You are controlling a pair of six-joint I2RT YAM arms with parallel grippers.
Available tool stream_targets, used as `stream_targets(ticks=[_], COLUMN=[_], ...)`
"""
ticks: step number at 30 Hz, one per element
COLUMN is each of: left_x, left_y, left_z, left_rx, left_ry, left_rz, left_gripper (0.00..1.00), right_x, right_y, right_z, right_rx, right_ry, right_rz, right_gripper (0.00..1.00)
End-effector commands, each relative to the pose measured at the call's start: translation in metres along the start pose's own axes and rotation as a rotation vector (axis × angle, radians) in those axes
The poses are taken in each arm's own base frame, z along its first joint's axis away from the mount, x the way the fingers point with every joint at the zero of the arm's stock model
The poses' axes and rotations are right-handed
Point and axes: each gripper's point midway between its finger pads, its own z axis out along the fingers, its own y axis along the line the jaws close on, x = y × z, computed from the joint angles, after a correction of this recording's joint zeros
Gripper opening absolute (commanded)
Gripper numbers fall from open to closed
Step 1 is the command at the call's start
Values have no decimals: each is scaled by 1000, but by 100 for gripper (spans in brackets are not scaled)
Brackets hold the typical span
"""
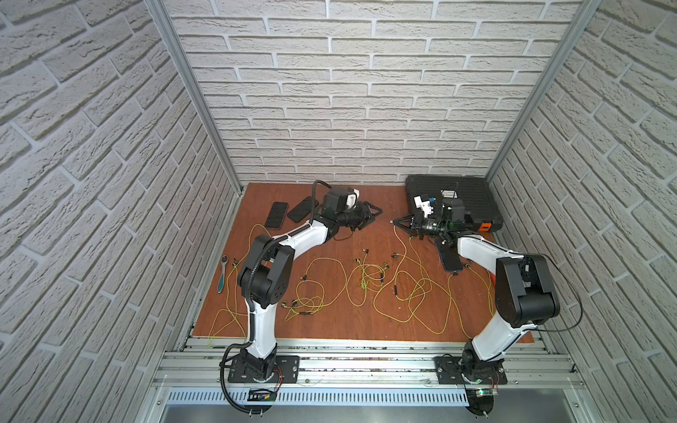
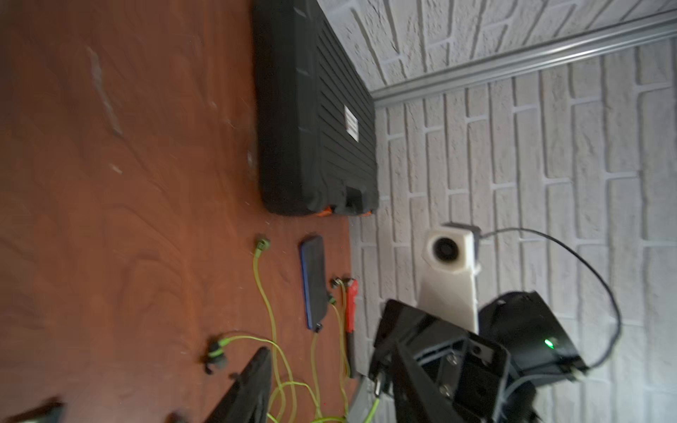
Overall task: Plug wired earphones into phones
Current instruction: Pick up the phone at the center of the board.
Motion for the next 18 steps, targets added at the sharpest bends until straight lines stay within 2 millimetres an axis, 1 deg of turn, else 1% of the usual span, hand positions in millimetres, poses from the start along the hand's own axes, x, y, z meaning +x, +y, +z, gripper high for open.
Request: stream_targets(ticks=[1,5,8,10,11,12,13,15,18], left_x=[-31,-59,-78,-88,-95,-101,-105,-113,-116], left_y=[36,82,109,125,130,135,144,153,167], left_z=[-19,-23,-20,-15,-11,-6,-1,8,17], left_rx=[-235,-503,-635,-693,-707,-715,-729,-743,-758], left_ry=[-53,-31,15,40,47,48,50,43,36], left_rz=[104,228,283,310,326,335,339,354,365], left_gripper=[57,57,60,66,70,72,73,75,76], right_x=[1,9,18,24,26,28,30,33,36], right_y=[5,-8,-12,-14,-15,-14,-16,-19,-22], right_z=[-19,-38,-49,-55,-58,-60,-62,-63,-63], right_rx=[135,279,338,365,377,383,390,401,404], right_ry=[-36,-71,-78,-76,-76,-76,-76,-72,-66], right_rz=[-117,-148,-171,-181,-186,-193,-197,-198,-200], right_gripper=[6,6,6,6,6,6,6,6,6])
